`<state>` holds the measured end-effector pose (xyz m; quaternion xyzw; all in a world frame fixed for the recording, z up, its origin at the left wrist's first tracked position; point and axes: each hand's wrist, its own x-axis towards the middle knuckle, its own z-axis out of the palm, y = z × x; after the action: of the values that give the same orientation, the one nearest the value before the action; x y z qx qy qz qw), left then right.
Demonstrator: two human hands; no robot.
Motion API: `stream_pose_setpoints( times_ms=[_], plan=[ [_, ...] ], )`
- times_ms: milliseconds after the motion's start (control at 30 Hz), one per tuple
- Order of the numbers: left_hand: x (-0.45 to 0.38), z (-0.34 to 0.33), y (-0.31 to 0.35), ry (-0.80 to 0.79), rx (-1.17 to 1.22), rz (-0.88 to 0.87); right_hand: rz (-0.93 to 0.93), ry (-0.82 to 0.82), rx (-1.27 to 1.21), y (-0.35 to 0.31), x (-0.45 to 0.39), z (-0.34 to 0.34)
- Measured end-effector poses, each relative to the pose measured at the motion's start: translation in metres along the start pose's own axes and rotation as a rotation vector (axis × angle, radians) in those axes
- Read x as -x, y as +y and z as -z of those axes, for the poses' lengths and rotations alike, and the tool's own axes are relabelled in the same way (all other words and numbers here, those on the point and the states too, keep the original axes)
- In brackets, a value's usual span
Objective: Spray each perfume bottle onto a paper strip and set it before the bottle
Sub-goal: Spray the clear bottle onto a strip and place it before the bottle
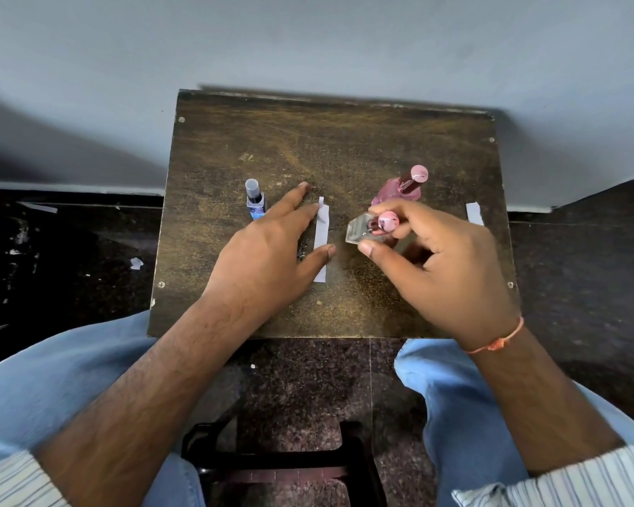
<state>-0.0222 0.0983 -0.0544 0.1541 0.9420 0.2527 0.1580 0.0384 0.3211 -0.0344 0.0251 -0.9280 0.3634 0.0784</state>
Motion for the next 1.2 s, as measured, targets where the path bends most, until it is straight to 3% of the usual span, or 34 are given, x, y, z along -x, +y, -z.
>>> stream_pose_setpoints(
  times_ms=[333,1200],
  plan=[
    [0.001,0.006,-0.009,-0.040,0.003,-0.063,0.028,0.050,0.060,-0.011,-0.018,-0.024],
    [0.005,0.005,-0.011,-0.030,0.017,-0.081,0.038,-0.008,0.036,-0.017,-0.036,-0.044]
  ],
)
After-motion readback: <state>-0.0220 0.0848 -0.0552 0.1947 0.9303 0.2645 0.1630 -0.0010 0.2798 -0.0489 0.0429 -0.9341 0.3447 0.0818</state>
